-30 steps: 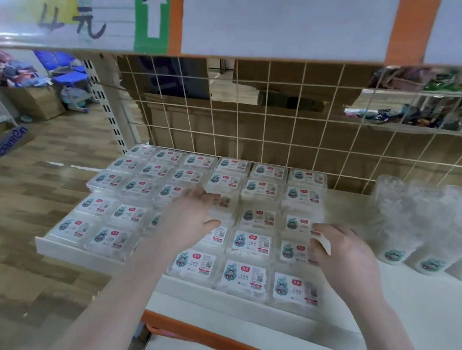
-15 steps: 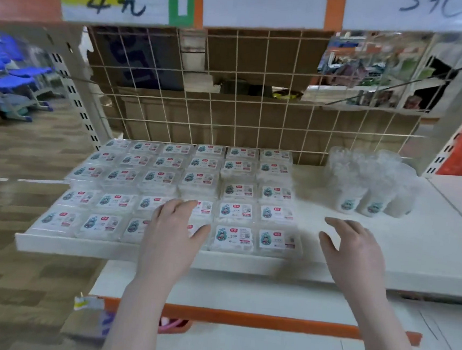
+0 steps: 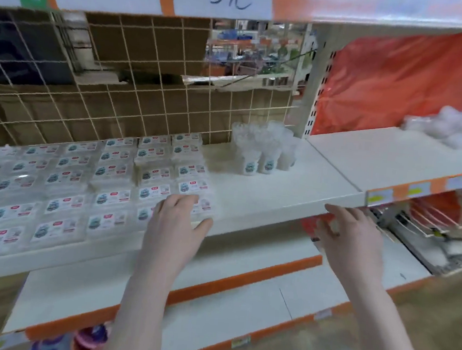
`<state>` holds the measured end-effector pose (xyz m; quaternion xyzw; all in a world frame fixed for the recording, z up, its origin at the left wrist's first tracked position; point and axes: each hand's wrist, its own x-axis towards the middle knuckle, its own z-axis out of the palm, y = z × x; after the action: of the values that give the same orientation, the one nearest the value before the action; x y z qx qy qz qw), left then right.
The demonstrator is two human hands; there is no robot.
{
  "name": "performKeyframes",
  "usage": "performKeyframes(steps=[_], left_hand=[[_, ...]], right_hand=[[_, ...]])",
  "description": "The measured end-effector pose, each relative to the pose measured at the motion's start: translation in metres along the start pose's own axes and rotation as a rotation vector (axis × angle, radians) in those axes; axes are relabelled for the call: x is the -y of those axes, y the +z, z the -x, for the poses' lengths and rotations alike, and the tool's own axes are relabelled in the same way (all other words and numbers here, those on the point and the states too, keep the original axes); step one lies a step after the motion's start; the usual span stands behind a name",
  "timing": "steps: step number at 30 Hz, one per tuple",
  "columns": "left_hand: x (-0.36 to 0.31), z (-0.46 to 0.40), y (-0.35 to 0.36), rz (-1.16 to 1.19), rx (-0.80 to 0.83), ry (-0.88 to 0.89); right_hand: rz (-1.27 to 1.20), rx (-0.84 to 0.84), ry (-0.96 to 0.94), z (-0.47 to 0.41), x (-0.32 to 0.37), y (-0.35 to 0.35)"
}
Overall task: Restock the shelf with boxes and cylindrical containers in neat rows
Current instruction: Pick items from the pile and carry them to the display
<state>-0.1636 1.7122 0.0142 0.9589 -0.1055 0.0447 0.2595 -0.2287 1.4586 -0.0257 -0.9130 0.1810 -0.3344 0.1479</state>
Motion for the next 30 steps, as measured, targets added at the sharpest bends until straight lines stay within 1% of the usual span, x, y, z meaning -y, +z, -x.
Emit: performKeyframes(steps=[4, 9, 12, 17, 22, 30], left_hand=[[-0.056, -0.009, 0.029, 0.011, 0.051, 0.077], [-0.154, -0.018, 0.084, 0.037, 0.073, 0.182], [-0.222, -0.021, 0.126, 0.046, 0.086, 0.228], [-0.316, -0.026, 0.185, 0.104, 0.096, 0.251], [-0.384, -0.041, 0.228, 0.095, 0.112, 0.284], [-0.469, -0.096, 0.289, 0.068, 0.13, 0.331]], right_hand=[[0.039, -0.016, 0.062, -0.002, -0.054, -0.03], [0.106, -0.076, 0.134, -0.02, -0.138, -0.068], [0.122, -0.095, 0.112, -0.039, -0.201, -0.09], [0.182, -0.099, 0.061, -0.07, -0.304, -0.116], [0.205, -0.119, 0.098, -0.101, -0.38, -0.129], [0.173, -0.127, 0.156, -0.16, -0.468, -0.118]])
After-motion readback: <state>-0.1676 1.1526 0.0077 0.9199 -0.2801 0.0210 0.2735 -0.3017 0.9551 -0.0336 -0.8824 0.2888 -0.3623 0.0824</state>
